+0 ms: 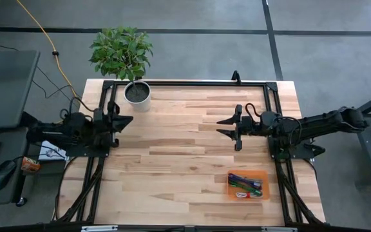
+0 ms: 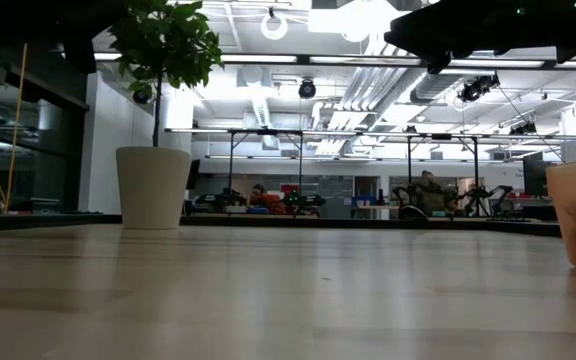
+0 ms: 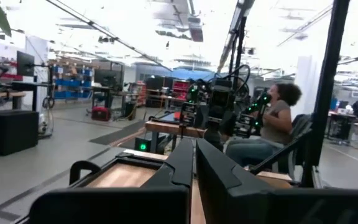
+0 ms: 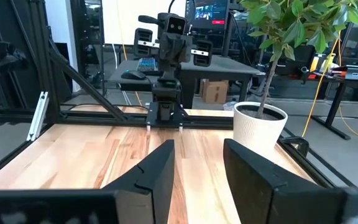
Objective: Pick and place USB-C Cables
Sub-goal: Return to Home Position
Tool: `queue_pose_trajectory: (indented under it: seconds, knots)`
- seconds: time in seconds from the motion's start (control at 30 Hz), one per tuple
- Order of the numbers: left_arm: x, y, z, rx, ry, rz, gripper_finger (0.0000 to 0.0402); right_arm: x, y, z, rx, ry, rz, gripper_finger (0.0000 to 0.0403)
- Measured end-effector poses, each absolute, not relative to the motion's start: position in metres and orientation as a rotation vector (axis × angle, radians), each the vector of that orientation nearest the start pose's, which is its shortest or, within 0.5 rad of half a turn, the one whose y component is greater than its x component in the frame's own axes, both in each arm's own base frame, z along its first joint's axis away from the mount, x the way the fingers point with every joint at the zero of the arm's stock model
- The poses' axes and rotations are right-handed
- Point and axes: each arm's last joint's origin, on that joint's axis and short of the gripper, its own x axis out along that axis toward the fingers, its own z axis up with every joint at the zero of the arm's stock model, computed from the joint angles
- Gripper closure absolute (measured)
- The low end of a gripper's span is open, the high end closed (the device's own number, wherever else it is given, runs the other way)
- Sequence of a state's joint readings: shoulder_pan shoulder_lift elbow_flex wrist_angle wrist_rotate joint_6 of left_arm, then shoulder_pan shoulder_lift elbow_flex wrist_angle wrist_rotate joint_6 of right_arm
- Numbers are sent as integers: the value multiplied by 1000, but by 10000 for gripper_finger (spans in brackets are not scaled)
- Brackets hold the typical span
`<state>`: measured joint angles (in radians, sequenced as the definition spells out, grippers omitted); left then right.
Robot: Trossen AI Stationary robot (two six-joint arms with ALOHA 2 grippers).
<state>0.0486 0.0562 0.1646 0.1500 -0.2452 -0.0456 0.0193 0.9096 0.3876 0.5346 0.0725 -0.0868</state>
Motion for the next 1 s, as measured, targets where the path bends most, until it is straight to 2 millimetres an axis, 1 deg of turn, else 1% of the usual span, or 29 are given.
queue_pose_trajectory:
  seconds: [0.2, 0.3, 0.43, 0.6, 1.0]
  knots:
    - [84, 10, 229, -61, -270, 256, 401, 197, 2, 243, -86, -10, -54, 274]
    - [85, 10, 225, -40, -228, 246, 401, 197, 2, 243, -86, -7, -53, 274]
    - [82, 8, 226, -46, -247, 196, 401, 197, 2, 240, -87, 15, -52, 274]
    - [81, 10, 225, -48, -232, 252, 401, 197, 2, 239, -54, 30, -52, 274]
    - [81, 10, 226, -60, -245, 250, 401, 197, 2, 239, -44, 33, -52, 274]
